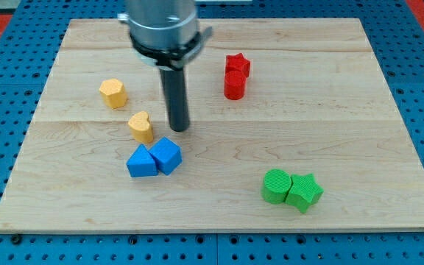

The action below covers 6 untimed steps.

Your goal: Slightly push the blue blocks towards the bottom

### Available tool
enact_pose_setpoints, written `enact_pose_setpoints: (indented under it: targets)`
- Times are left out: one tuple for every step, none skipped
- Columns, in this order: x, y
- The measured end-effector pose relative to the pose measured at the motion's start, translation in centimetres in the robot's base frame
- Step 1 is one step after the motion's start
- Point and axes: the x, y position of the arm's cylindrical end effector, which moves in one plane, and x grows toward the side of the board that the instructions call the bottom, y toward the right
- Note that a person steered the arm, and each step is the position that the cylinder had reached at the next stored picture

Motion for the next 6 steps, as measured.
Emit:
enact_pose_setpoints:
  targets:
    - [0.1, -4.4]
    - [0.1, -9.0]
    - [-0.4, -11.0]
    - [-0.7, -7.1]
    - [3.3, -6.3]
    - [7.0, -5.8]
